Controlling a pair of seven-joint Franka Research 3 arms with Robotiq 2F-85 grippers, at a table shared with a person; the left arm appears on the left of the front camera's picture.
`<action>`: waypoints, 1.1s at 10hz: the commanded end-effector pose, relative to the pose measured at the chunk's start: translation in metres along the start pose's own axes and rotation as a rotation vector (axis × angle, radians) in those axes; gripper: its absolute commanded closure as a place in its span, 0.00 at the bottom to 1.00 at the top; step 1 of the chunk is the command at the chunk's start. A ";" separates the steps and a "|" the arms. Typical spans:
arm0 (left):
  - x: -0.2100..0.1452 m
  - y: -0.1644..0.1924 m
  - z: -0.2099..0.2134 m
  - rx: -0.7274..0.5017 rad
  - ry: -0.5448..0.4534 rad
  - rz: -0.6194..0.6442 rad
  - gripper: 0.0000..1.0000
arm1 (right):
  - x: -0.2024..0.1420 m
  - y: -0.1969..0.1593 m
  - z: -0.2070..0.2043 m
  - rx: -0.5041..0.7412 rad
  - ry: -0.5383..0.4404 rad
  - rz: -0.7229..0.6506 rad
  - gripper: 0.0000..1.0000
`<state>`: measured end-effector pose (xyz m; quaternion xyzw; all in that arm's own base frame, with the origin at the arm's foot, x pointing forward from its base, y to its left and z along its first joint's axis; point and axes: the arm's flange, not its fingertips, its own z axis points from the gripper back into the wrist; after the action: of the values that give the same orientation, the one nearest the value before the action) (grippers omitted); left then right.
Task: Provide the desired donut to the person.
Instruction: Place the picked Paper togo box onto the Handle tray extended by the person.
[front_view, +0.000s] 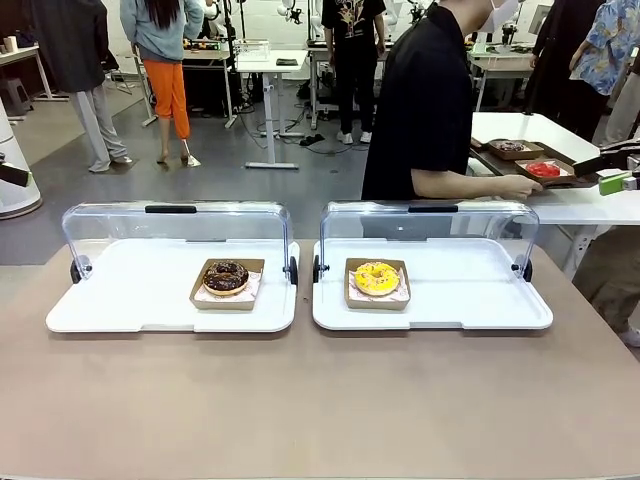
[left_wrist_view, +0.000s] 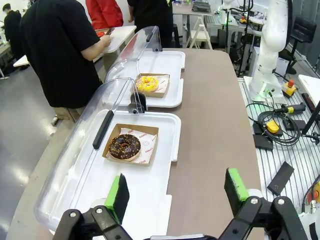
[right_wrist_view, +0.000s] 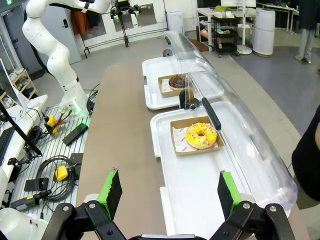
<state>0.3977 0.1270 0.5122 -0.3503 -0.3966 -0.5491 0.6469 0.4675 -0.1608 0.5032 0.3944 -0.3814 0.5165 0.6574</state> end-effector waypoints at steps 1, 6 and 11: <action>0.001 0.000 0.000 -0.004 -0.007 -0.003 0.00 | 0.001 0.001 0.000 0.000 -0.002 0.003 0.00; 0.001 0.000 0.000 -0.004 -0.007 -0.003 0.00 | 0.001 0.001 0.000 0.000 -0.002 0.003 0.00; 0.001 0.000 0.000 -0.004 -0.007 -0.003 0.00 | 0.001 0.001 0.000 0.000 -0.002 0.003 0.00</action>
<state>0.3977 0.1270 0.5122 -0.3503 -0.3966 -0.5491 0.6469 0.4675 -0.1608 0.5032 0.3944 -0.3814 0.5165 0.6574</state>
